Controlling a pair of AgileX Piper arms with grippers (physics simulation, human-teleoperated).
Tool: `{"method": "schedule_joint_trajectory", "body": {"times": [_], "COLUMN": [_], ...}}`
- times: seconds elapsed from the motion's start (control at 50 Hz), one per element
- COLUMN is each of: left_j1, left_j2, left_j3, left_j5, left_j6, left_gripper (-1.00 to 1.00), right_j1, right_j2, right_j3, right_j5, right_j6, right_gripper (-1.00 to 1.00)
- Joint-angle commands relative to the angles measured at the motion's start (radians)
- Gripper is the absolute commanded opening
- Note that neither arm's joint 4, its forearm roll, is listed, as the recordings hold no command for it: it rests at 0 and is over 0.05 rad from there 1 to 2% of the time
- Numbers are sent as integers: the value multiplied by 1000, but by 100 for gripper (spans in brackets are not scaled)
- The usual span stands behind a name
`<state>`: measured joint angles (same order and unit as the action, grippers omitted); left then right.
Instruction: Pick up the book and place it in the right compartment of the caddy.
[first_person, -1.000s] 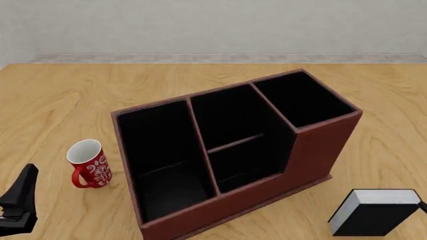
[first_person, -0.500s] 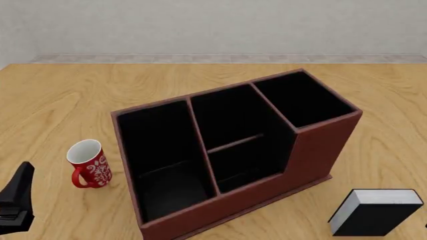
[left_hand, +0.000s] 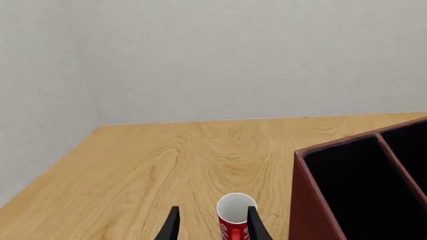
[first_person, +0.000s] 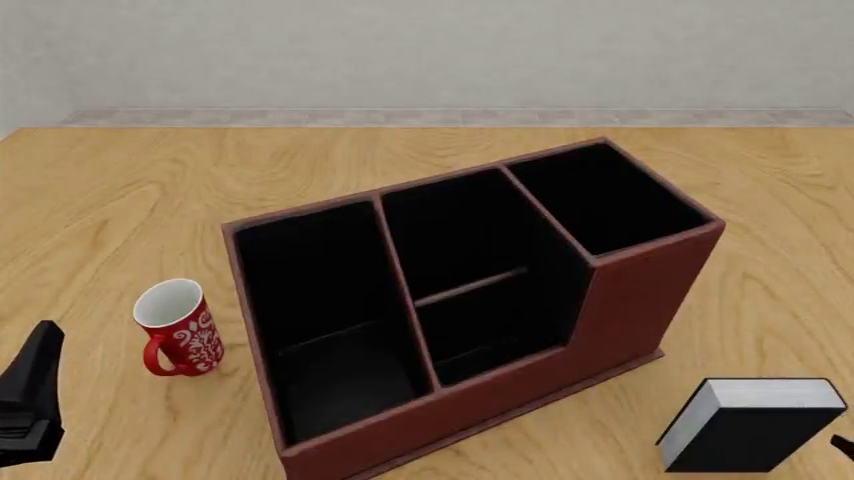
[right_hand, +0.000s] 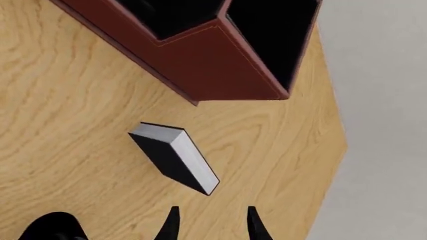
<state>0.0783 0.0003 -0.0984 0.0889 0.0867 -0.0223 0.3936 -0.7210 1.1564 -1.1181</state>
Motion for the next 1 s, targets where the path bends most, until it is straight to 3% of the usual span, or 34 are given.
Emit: {"method": "schedule_joint_trajectory", "body": {"times": [0.02,0.34,1.0], "left_j1": [0,9,16], "left_j2": [0,0,0], "left_j3": [-1,9,-1], "left_j5": [1,-5,8], "left_j6": [1,7,13], "left_gripper": [100,100,100], "right_j1": [4,-15,24], "right_j2": [61,140,242], "right_j3": [15,59,138], "right_j5": [-32,-114,-203], "right_j6": [-25,-61,-21], "right_gripper": [100,100,100]}}
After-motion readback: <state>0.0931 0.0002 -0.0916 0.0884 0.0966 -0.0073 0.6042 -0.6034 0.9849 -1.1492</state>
